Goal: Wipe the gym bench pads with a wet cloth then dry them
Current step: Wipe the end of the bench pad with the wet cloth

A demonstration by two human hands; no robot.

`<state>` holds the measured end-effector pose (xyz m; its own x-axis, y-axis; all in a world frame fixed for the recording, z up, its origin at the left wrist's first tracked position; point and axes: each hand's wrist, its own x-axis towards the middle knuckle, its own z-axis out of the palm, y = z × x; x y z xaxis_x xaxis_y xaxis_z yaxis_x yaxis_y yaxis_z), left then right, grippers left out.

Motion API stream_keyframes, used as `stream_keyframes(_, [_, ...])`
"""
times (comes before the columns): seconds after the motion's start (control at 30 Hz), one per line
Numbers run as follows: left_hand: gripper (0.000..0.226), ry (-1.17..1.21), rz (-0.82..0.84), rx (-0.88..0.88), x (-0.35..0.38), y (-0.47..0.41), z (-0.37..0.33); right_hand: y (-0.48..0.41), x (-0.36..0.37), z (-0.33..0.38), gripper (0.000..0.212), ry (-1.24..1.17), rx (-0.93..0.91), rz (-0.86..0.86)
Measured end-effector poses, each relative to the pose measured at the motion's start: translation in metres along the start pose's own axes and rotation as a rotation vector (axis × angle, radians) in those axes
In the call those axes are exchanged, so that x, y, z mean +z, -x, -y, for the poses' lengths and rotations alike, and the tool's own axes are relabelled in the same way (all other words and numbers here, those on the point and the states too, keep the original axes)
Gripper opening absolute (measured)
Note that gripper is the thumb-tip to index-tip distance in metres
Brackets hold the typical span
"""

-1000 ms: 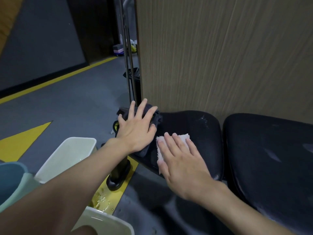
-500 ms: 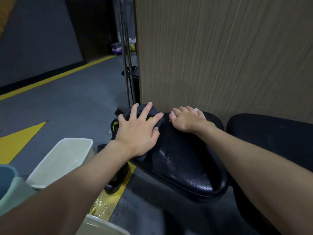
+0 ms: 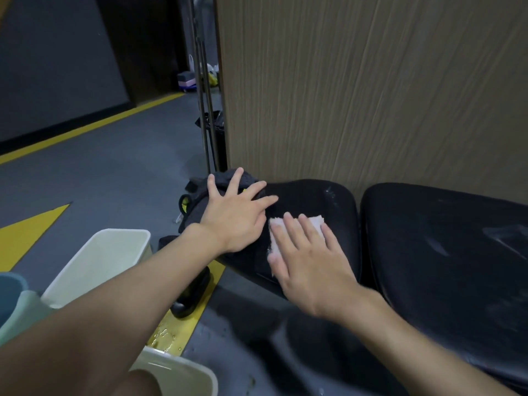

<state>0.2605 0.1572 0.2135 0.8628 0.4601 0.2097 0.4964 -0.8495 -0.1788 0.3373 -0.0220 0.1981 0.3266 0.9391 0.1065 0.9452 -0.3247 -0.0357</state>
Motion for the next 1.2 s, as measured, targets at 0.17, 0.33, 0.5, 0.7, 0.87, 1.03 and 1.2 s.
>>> stream_keyframes(0.17, [0.048, -0.006, -0.004, -0.009, 0.002, 0.000, -0.003, 0.010, 0.002, -0.007, 0.069, -0.014, -0.022, 0.008])
stream_keyframes(0.33, [0.052, -0.062, -0.052, -0.022, 0.008, 0.002, -0.005, -0.048, -0.007, -0.034, 0.058, -0.091, 0.093, 0.113])
stream_keyframes(0.5, [0.057, -0.069, -0.051, -0.037, 0.010, 0.000, -0.006, -0.124, -0.008, -0.077, 0.055, -0.137, 0.261, 0.194])
stream_keyframes(0.7, [0.056, -0.051, -0.050, -0.051, 0.012, 0.000, -0.006, -0.153, -0.008, -0.100, 0.054, -0.204, 0.370, 0.214])
stream_keyframes(0.87, [0.057, -0.065, -0.046, -0.058, 0.011, -0.001, -0.008, -0.103, -0.005, -0.081, 0.058, -0.159, 0.327, 0.169])
stream_keyframes(1.03, [0.055, -0.062, -0.042, -0.051, 0.010, 0.001, -0.007, -0.021, -0.003, -0.047, 0.067, -0.101, 0.237, 0.064])
stream_keyframes(1.2, [0.051, 0.031, -0.033, -0.062, 0.002, 0.002, -0.002, 0.034, -0.005, -0.025, 0.084, -0.038, 0.168, 0.085])
